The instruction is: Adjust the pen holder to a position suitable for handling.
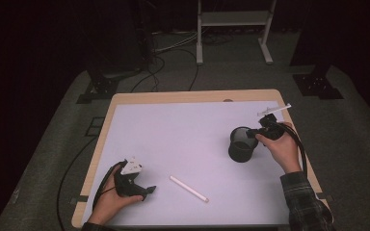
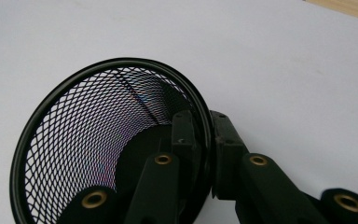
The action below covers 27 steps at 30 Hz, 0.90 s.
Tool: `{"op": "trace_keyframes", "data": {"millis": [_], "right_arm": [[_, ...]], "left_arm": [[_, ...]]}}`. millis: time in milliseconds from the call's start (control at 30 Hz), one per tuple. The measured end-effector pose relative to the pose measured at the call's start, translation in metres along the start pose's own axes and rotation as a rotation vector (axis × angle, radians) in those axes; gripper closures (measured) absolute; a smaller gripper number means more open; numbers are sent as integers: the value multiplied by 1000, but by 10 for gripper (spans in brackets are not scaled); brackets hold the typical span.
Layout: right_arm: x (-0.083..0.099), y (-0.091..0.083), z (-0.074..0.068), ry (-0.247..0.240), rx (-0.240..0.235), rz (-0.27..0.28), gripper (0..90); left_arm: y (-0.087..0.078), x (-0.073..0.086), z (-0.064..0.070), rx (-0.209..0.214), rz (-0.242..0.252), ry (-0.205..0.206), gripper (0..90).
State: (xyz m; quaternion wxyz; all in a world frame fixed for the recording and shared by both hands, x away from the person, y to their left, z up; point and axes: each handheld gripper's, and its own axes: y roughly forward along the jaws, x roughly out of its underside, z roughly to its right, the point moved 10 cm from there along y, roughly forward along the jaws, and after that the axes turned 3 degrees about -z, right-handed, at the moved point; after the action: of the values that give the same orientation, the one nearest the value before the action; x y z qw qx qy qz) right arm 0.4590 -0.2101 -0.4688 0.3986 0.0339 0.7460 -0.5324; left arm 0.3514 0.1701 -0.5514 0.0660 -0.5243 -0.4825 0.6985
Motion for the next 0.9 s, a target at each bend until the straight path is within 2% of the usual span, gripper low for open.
{"op": "trace_keyframes", "data": {"millis": [300,667,900], "right_arm": [[-6,-14,-12,-6,-28,36,810],[-11,-15,-28,-27,-56,42,811],[-20,-12,-46,-57,-84,45,811]], "left_arm": [[0,0,0,-1,0,1,0],[0,0,0,-1,0,3,0],[0,0,0,0,1,-1,0]]}}
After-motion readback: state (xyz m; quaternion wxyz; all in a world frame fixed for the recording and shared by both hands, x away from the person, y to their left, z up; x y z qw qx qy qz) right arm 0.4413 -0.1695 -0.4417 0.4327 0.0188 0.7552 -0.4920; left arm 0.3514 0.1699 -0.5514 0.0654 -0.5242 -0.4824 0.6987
